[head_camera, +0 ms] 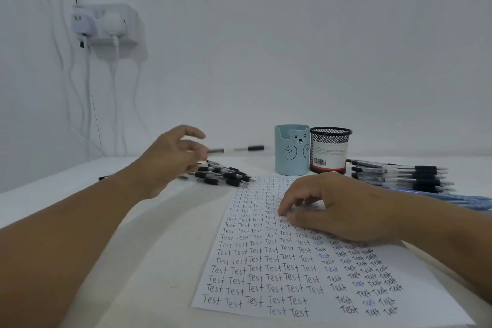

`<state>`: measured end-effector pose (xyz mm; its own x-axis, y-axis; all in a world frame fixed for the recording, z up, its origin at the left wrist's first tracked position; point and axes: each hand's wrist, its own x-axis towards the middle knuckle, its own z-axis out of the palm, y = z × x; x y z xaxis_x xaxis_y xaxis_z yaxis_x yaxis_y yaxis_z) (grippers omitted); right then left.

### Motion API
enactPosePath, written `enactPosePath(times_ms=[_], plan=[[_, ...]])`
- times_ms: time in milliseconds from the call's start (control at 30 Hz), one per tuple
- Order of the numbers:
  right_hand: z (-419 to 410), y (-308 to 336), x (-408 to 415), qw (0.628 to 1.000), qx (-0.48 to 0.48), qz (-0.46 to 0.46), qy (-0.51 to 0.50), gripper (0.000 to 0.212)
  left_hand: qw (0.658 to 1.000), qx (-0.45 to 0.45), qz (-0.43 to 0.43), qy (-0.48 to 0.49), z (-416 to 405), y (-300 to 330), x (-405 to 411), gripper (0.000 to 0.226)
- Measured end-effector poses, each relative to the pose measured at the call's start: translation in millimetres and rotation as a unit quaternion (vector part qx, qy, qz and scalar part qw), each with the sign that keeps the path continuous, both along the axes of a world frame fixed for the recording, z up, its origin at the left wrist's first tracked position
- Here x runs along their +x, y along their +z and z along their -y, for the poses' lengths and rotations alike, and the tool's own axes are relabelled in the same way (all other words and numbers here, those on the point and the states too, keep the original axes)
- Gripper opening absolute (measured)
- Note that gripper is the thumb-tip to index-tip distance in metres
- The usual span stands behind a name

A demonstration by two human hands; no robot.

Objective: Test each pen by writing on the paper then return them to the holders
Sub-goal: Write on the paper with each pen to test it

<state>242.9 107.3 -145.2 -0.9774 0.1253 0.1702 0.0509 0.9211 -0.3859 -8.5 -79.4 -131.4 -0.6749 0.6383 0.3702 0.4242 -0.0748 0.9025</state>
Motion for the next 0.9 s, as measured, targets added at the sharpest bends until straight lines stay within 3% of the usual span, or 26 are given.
enactPosePath(times_ms=[133, 367, 500, 600, 733, 900], plan=[[-0.2, 0.1, -0.2, 1.000, -0.003, 0.001, 0.000, 0.014, 0.956, 0.218, 0.196, -0.020, -12.1, 11.8, 14.5, 0.012], [1.2, 0.5, -0.7, 1.000, -0.003, 0.002, -0.001, 0.013, 0.857, 0.330, 0.385, -0.090, -26.8, 22.8, 49.9, 0.029], [1.4, 0.3, -0.7, 1.000, 0.003, 0.003, -0.004, 0.013, 0.833, 0.326, 0.434, -0.108, -30.2, 21.3, 61.3, 0.033], [1.9, 0.6, 0.2, 1.000, 0.006, 0.005, -0.009, 0.013, 0.842, 0.309, 0.426, -0.117, -31.3, 18.4, 70.2, 0.031], [2.3, 1.3, 1.7, 1.000, 0.000, 0.002, -0.016, 0.016, 0.857, 0.309, 0.392, -0.128, -32.1, 16.1, 82.5, 0.011], [-0.6, 4.2, 4.1, 0.998, -0.053, -0.035, -0.009, 0.034, 0.849, 0.327, 0.383, -0.159, -32.5, 15.1, 90.8, 0.008]])
